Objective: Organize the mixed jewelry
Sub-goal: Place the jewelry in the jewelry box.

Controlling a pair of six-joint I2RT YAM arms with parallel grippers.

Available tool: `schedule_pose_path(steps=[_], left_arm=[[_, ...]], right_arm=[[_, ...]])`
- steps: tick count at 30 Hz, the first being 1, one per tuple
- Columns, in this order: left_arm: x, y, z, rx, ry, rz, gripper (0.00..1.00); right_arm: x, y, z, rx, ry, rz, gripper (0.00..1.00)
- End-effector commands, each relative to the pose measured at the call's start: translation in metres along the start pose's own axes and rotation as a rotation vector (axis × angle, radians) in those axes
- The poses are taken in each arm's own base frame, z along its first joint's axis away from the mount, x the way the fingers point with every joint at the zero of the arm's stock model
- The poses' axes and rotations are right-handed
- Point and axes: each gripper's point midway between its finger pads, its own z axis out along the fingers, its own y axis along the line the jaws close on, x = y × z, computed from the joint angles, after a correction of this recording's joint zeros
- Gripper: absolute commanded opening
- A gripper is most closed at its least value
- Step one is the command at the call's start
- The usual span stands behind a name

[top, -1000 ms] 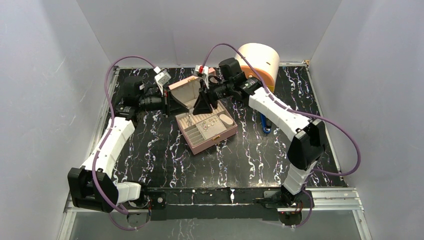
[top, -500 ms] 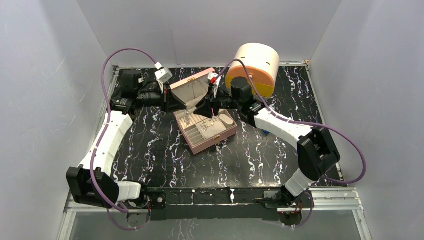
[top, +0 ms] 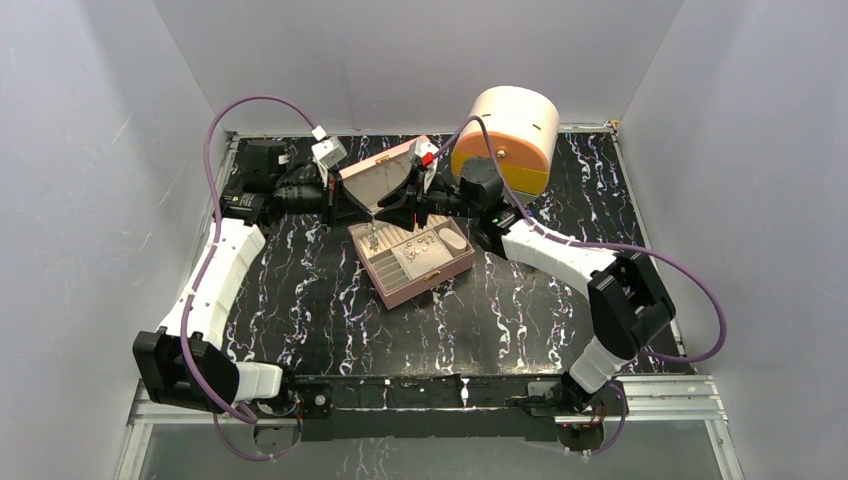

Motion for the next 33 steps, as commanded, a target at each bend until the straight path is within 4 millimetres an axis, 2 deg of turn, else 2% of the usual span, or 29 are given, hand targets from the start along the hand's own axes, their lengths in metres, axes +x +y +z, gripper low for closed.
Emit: schedule_pose_path(steps=[1, 7, 14, 26, 30, 33], left_arm=[[-0.012, -0.006, -0.002, 0.018, -0.012, 0.039, 0.0], [-0.013, -0.004, -0.002, 0.008, -0.01, 0.04, 0.0], [-0.015, -0.002, -0.002, 0.005, -0.01, 0.047, 0.0], [-0.018, -0.003, -0.002, 0.003, -0.014, 0.051, 0.0], [-0.018, -0.001, -0.003, -0.013, -0.012, 0.054, 0.0], [-0.018, 0.005, -0.005, -0.054, -0.005, 0.053, 0.0]], right_arm=[[-0.01, 0.003, 0.006, -0.021, -0.044, -0.047, 0.43], [-0.005, 0.004, 0.009, -0.024, -0.032, -0.036, 0.48], [-0.002, 0.004, 0.008, -0.011, -0.027, -0.045, 0.49], [0.012, 0.0, 0.02, 0.0, -0.002, -0.055, 0.4], [0.019, -0.004, 0.021, 0.02, 0.007, -0.05, 0.33], [0.024, -0.008, 0.02, 0.043, 0.014, -0.047, 0.22]])
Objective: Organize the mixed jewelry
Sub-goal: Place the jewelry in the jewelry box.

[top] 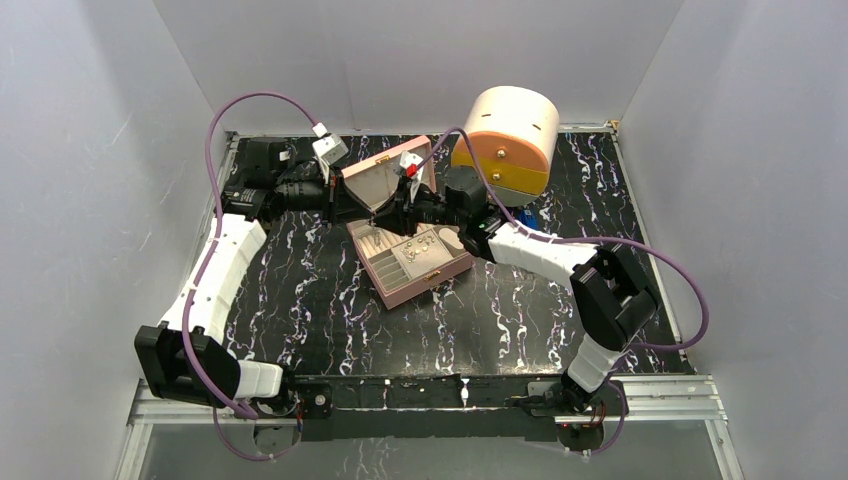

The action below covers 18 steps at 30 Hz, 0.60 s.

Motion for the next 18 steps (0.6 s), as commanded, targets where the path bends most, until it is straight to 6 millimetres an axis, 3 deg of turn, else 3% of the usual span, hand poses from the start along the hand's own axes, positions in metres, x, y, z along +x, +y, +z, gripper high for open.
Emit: schedule_pose_path(steps=[1, 9, 14, 18], left_arm=[[-0.015, -0.001, -0.007, -0.048, -0.015, 0.054, 0.0], [-0.013, 0.023, -0.013, -0.197, 0.014, 0.044, 0.0], [-0.01, 0.049, -0.017, -0.341, 0.024, -0.034, 0.0], [-0.016, 0.075, -0.013, -0.465, -0.022, -0.197, 0.0]], right_arm=[[-0.011, -0.007, 0.001, 0.038, -0.037, -0.055, 0.18], [-0.011, -0.02, 0.0, 0.11, -0.007, -0.038, 0.0], [-0.019, -0.043, 0.009, 0.195, 0.04, -0.019, 0.0], [-0.024, -0.06, 0.017, 0.248, 0.07, -0.002, 0.0]])
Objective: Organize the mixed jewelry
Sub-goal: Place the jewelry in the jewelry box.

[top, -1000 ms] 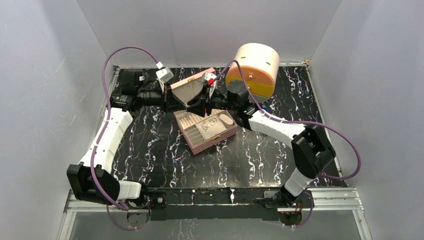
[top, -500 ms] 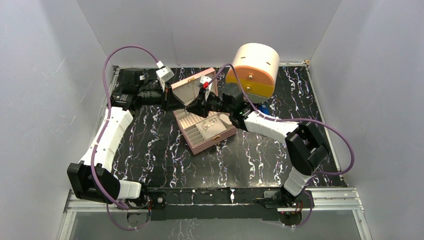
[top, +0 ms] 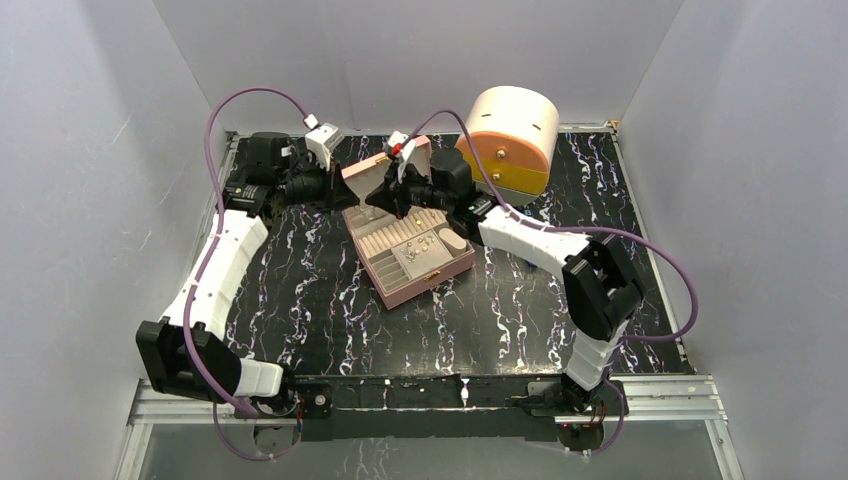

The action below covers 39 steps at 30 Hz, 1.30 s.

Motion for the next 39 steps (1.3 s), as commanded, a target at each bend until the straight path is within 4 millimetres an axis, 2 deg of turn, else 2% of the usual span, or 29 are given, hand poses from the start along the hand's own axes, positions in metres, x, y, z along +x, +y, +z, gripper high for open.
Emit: schedule_pose_path(steps=[1, 7, 11, 19, 27, 39], left_arm=[[-0.025, 0.026, 0.005, -0.167, -0.056, -0.145, 0.0], [-0.024, 0.04, 0.008, -0.32, -0.056, -0.217, 0.0], [-0.024, 0.042, 0.007, -0.4, -0.058, -0.215, 0.0], [-0.025, 0.061, -0.005, -0.615, -0.072, -0.236, 0.0], [-0.022, 0.07, -0.009, -0.691, -0.06, -0.239, 0.0], [-0.02, 0.075, 0.001, -0.742, -0.055, -0.268, 0.0]], right_arm=[[-0.019, -0.024, 0.011, 0.104, 0.02, -0.013, 0.0], [-0.026, -0.05, 0.017, 0.223, 0.048, 0.005, 0.0], [-0.025, -0.056, 0.02, 0.25, 0.073, 0.012, 0.0], [-0.027, -0.064, 0.032, 0.26, 0.077, 0.034, 0.0], [-0.034, -0.071, 0.042, 0.28, 0.065, 0.074, 0.0], [-0.018, -0.086, 0.04, 0.376, 0.118, 0.121, 0.0]])
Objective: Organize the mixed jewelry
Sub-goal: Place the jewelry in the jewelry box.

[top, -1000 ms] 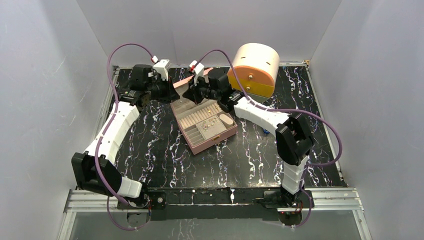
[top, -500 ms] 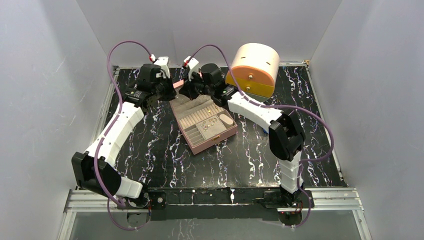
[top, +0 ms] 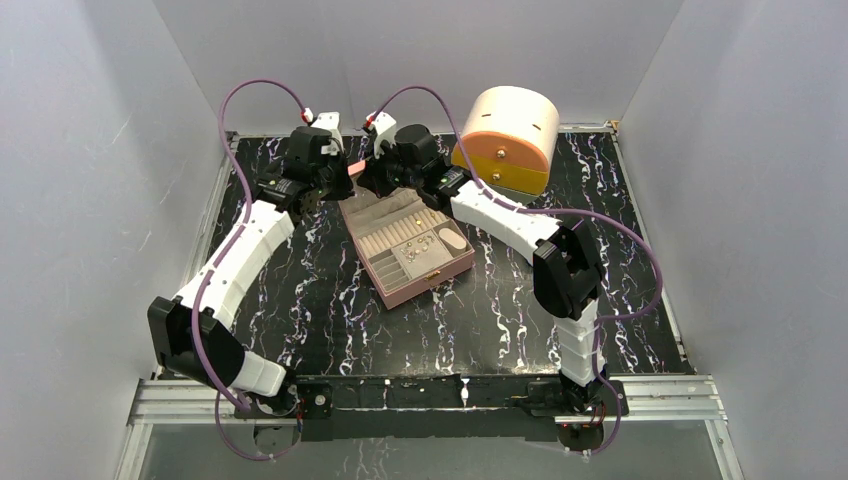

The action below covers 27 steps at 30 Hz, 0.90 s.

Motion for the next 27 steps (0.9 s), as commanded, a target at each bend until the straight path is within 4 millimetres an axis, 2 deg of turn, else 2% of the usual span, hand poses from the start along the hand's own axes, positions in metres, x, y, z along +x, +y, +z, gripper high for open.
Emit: schedule_pose_path(steps=[1, 8, 15, 25, 27], left_arm=[[-0.011, 0.013, -0.005, -0.098, -0.032, -0.015, 0.0], [-0.016, 0.013, -0.005, -0.185, -0.071, -0.005, 0.0], [-0.021, 0.024, -0.01, -0.275, -0.119, -0.031, 0.0], [-0.02, 0.022, -0.003, -0.297, -0.128, -0.082, 0.0], [-0.021, 0.023, -0.003, -0.308, -0.132, -0.089, 0.0]], right_arm=[[-0.019, -0.026, -0.002, 0.109, -0.036, 0.008, 0.0], [-0.019, -0.03, -0.001, 0.139, -0.035, 0.02, 0.02], [-0.025, -0.032, 0.001, 0.153, -0.049, 0.053, 0.05], [-0.026, -0.037, 0.002, 0.203, -0.048, 0.158, 0.13], [-0.026, -0.044, 0.002, 0.243, -0.053, 0.175, 0.14]])
